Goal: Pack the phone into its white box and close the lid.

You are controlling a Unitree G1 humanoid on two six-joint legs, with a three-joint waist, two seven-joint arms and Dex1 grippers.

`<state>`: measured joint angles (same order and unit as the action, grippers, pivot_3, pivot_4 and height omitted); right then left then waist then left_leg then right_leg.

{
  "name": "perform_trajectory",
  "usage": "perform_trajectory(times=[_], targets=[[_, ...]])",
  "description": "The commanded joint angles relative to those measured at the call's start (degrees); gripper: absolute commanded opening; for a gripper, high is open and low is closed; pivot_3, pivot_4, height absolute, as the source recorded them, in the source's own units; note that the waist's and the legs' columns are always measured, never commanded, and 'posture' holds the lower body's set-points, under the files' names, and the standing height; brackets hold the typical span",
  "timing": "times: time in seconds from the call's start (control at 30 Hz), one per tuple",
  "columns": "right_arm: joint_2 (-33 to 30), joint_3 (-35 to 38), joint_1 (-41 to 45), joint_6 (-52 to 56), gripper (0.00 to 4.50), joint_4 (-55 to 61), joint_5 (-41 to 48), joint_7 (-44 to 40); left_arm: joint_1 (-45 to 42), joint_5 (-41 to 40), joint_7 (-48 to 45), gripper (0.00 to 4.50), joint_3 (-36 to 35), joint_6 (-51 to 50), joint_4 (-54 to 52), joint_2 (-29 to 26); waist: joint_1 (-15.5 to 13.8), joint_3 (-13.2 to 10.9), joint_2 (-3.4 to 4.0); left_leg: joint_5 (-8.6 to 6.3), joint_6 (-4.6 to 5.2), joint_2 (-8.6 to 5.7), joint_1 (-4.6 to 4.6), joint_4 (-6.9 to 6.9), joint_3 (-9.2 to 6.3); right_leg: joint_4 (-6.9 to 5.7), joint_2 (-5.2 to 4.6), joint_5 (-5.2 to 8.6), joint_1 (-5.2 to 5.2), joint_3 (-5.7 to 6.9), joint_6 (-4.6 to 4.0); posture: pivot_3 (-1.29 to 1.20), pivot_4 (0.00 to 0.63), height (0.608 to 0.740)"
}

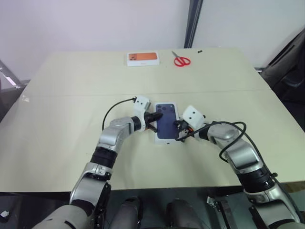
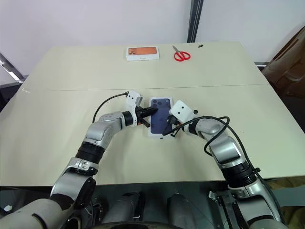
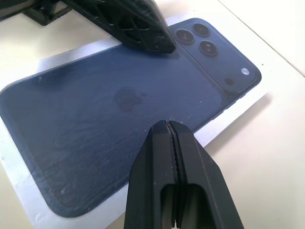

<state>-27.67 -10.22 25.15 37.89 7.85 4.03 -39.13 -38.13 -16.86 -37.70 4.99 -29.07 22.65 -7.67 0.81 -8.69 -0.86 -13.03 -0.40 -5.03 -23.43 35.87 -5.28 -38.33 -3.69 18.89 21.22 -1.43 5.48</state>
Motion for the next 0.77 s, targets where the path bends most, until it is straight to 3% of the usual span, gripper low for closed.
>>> perform_trajectory(times=[0.03,0.27,0.43,0.77], targets=[[0.57,4.63,1.47,1.01,0.9,-1.0,3.87,-0.2,1.61,-0.84,-1.26,0.91,-1.51,-0.41,-3.26,-1.97,-0.09,-0.03,0.02,0.0,0.0,0.0,-0.03,0.0,0.0,0.0,0.0,0.0,0.03,0.0,0.0,0.0,0.15,0.734],[-2.35,11.64,-1.05,-4.0,4.5,1.46,8.82,-2.88,7.24,-7.55,-10.55,4.47,-6.32,-3.36,-17.48,-13.5,-0.08,-0.27,0.08,0.03,-0.05,0.0,-0.19,-0.16,0.02,0.01,-0.02,0.0,0.27,-0.04,-0.01,0.0,0.15,0.734],[-5.49,14.79,-7.68,-9.59,4.5,5.16,10.04,-4.59,14.09,-9.47,-14.4,4.47,-9.85,-2.93,-21.87,-21.66,-0.2,-0.33,0.16,0.01,-0.02,-0.02,-0.18,-0.19,0.03,0.12,-0.08,0.0,0.2,-0.04,-0.01,0.0,0.15,0.734],[-13.74,23.64,-22.12,-16.06,4.5,8.49,11.66,-8.64,29.11,-14.03,-16.29,4.47,-17.91,-3.36,-27.11,-28.26,-0.34,-0.44,0.22,-0.02,0.04,-0.01,-0.17,-0.28,0.04,0.24,-0.13,0.01,0.18,-0.05,-0.03,0.0,0.15,0.734]])
